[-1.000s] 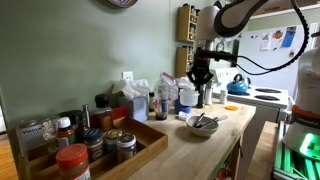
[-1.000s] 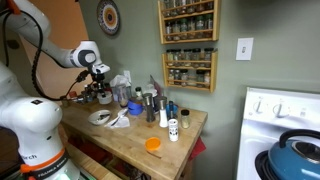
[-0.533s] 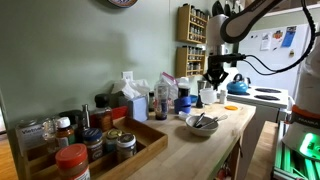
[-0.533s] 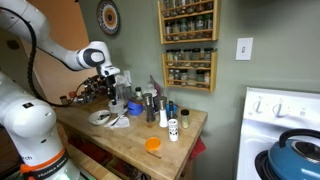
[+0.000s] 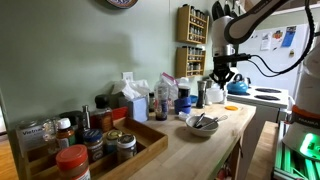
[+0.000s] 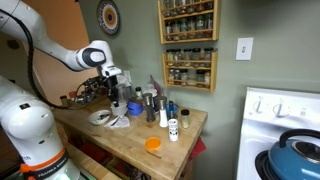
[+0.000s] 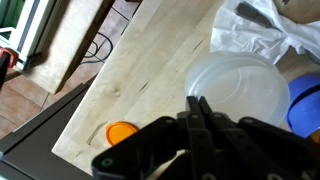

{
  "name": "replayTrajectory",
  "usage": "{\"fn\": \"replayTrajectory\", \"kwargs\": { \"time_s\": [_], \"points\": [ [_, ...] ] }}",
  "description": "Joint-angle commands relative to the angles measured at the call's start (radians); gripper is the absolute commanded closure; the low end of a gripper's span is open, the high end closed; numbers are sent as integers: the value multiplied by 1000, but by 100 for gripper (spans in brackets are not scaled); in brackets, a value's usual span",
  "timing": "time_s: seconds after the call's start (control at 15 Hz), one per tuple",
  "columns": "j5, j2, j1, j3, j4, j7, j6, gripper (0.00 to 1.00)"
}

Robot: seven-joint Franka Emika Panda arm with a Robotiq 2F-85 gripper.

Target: Move to container to the right side of the table

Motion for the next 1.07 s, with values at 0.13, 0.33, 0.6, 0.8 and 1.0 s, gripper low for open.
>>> {"fn": "replayTrajectory", "kwargs": {
  "time_s": [0.13, 0.33, 0.6, 0.8, 1.0],
  "points": [
    [-124, 81, -143, -48, 2, 20, 8, 99],
    [-125, 115, -175, -140, 2, -74, 81, 99],
    [-15, 195, -161, -241, 3, -246, 210, 99],
    [26, 254, -168, -268, 3, -356, 264, 99],
    [11, 301, -183, -276, 4, -418, 283, 99]
  ]
}}
